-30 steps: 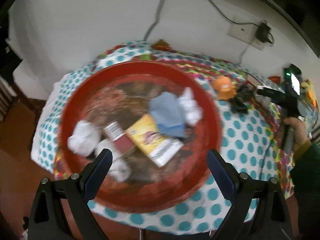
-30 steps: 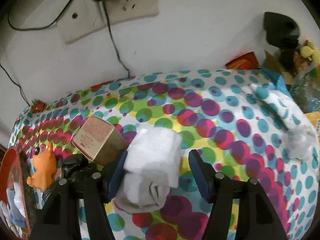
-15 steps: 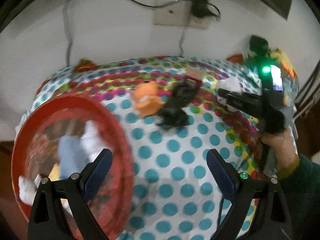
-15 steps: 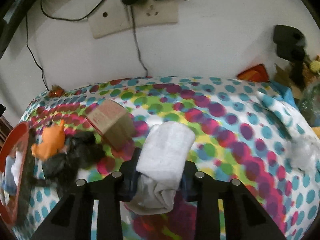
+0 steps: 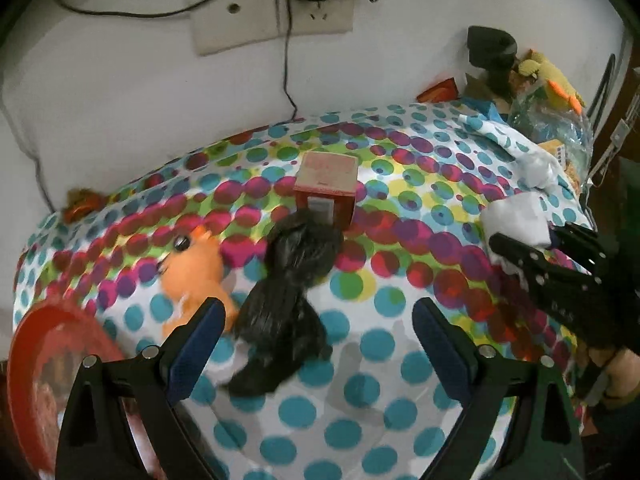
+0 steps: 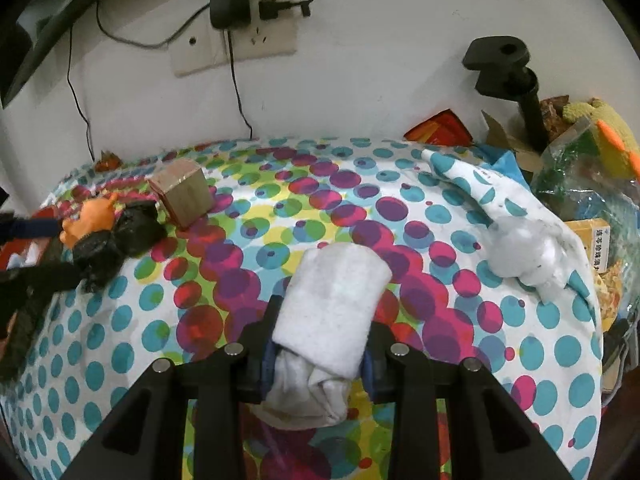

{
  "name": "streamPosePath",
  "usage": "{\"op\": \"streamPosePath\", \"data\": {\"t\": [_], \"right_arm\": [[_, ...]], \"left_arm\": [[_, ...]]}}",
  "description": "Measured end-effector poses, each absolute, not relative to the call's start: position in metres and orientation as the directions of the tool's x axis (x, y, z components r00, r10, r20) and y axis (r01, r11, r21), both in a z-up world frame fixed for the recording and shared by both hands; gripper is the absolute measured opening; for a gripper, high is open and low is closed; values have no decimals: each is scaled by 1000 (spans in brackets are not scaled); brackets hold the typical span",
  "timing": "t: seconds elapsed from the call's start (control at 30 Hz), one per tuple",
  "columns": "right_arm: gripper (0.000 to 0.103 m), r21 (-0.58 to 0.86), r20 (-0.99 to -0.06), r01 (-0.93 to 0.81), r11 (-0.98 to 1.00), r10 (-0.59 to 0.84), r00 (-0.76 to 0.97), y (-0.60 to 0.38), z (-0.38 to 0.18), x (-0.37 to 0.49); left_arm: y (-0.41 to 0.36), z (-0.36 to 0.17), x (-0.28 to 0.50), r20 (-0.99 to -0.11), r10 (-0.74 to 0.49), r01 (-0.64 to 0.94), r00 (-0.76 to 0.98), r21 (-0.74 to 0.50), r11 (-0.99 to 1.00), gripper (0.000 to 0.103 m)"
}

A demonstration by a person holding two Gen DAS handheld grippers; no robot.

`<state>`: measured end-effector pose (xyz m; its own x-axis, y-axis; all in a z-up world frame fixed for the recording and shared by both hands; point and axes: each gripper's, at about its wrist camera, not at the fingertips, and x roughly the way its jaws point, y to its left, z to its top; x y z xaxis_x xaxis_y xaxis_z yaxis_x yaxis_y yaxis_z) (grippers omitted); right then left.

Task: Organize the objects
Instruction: 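Move the left gripper to the black plastic bag and grasp it while right holds the white sock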

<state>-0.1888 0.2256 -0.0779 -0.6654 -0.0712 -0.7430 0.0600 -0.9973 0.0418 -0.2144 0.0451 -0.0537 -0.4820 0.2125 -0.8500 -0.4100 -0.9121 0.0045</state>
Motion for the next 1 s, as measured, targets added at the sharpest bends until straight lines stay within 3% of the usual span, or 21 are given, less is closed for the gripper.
{"op": "streamPosePath", "data": {"t": [0.23, 0.67, 0.7, 0.83, 1.0], "right_arm": [[36, 33, -751, 72, -997, -73, -657, 223, -82, -189], [37, 60, -759, 66, -996, -88, -646, 226, -86, -191], [37, 65, -758, 65, -996, -92, -645, 227, -86, -191], [37, 68, -759, 64, -996, -94, -645, 227, -87, -190], [37, 73, -758, 64, -995, -97, -645, 227, -88, -190]], "left_arm": [[56, -74, -246, -882, 185, -423, -434, 18, -906, 71], [69, -88, -247, -869, 134, -421, -477, 92, -902, 69], [70, -88, -246, -867, 130, -421, -482, 99, -902, 65], [77, -88, -243, -871, 154, -441, -466, 78, -894, 34], [84, -93, -235, -882, 194, -437, -429, 14, -900, 27]]}}
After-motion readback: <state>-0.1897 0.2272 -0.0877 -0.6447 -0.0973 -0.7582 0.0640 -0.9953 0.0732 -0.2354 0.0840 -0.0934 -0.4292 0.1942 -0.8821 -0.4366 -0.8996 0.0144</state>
